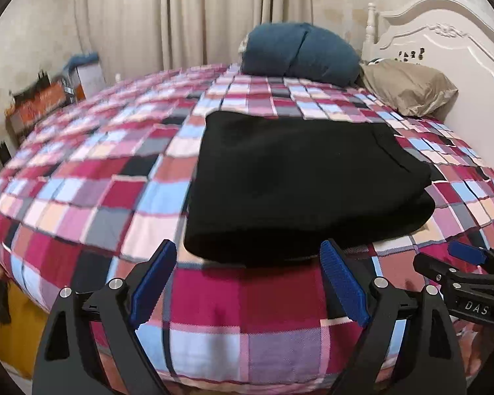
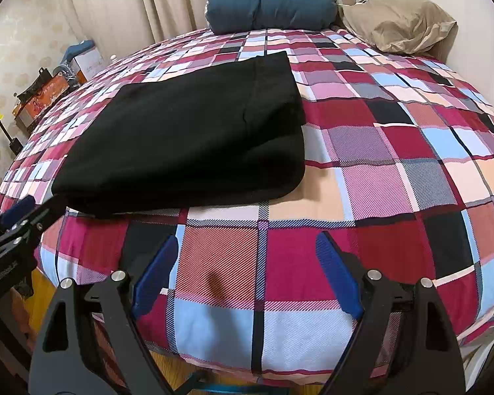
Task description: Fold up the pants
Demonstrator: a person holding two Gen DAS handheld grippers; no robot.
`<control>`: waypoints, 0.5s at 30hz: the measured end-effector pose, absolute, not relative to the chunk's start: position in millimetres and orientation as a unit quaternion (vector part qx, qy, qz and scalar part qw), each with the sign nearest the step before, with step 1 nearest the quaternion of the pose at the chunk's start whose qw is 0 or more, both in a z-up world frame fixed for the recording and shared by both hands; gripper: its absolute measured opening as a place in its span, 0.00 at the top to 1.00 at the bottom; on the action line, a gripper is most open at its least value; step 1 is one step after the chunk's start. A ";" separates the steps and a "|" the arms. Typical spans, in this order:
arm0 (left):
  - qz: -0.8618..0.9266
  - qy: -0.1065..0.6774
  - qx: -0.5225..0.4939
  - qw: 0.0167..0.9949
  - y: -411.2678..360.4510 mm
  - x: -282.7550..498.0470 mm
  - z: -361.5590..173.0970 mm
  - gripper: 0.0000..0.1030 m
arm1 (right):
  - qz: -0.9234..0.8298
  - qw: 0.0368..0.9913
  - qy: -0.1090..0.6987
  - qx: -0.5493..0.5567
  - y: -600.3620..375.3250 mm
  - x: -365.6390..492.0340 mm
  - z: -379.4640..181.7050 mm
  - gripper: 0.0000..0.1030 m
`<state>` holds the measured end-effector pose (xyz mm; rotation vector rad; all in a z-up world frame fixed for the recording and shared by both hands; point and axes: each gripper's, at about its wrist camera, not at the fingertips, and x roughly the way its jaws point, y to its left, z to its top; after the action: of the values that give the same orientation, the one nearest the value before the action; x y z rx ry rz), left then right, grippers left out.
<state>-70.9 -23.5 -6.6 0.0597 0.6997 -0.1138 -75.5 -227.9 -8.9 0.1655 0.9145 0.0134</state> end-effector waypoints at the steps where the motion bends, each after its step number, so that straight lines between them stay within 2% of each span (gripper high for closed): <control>1: -0.048 0.335 0.037 0.940 -24.3 -72.5 -4.8 0.15 | 0.007 0.894 0.442 0.079 -227.3 -75.5 -9.4 0.17; 5: 0.009 0.318 0.059 0.946 -23.9 -72.6 -1.6 0.15 | 0.010 0.892 0.445 0.079 -226.9 -74.0 -12.0 0.17; 13: -0.040 0.301 0.072 0.950 -17.2 -51.4 9.3 0.15 | 0.016 0.889 0.449 0.090 -235.7 -68.2 -10.9 0.17; 15: -0.045 0.313 0.048 0.947 -2.6 -28.3 14.8 0.15 | 0.020 0.893 0.441 0.094 -243.8 -63.7 1.3 0.17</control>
<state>-28.3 -2.6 14.8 0.0973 0.6375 -0.0910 -63.7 -243.8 1.3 0.1943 0.9144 0.0424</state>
